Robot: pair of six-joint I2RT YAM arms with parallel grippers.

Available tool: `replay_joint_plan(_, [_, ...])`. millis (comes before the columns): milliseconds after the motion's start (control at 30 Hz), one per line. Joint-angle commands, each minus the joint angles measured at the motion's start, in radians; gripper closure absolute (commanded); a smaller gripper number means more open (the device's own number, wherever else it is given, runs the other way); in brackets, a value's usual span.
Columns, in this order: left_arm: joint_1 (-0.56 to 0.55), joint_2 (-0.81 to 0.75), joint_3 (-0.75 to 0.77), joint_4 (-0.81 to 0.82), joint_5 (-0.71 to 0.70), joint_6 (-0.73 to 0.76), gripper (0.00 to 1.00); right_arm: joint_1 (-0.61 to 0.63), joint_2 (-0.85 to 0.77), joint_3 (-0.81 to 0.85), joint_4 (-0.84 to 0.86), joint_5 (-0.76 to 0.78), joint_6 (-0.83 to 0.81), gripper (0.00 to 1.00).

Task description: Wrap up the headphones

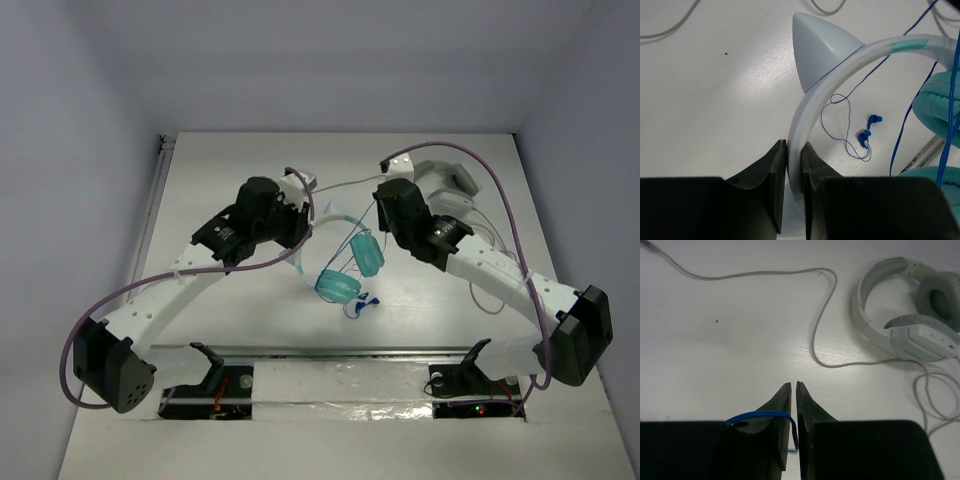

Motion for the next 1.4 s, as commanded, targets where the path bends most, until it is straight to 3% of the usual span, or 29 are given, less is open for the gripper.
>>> replay_joint_plan(0, [0.079,-0.076,0.083,0.108,0.195,-0.07,1.0,-0.028,-0.052,-0.049,0.099,-0.114,0.062,0.85])
replay_joint_plan(167, [0.142,-0.097,0.099,0.175,0.37,-0.116,1.0,-0.08,-0.117,-0.157,0.229,-0.368,0.113,0.84])
replay_joint_plan(367, [0.17,-0.106,0.124,0.289,0.473,-0.242,1.0,-0.103,-0.161,-0.317,0.53,-0.606,0.177,0.73])
replay_joint_plan(500, [0.19,-0.11,0.158,0.358,0.51,-0.331,1.0,-0.124,-0.132,-0.405,0.75,-0.668,0.231,0.69])
replay_joint_plan(700, [0.214,-0.107,0.26,0.37,0.459,-0.425,1.0,-0.124,-0.025,-0.49,0.944,-0.735,0.289,0.65])
replay_joint_plan(1000, [0.234,-0.064,0.392,0.399,0.423,-0.52,1.0,-0.124,0.035,-0.555,1.024,-0.775,0.328,0.64])
replay_joint_plan(1233, [0.243,-0.033,0.472,0.415,0.407,-0.558,1.0,-0.124,0.05,-0.581,1.024,-0.787,0.325,0.54])
replay_joint_plan(1367, [0.253,-0.018,0.524,0.396,0.372,-0.571,1.0,-0.124,0.076,-0.578,1.027,-0.795,0.329,0.55])
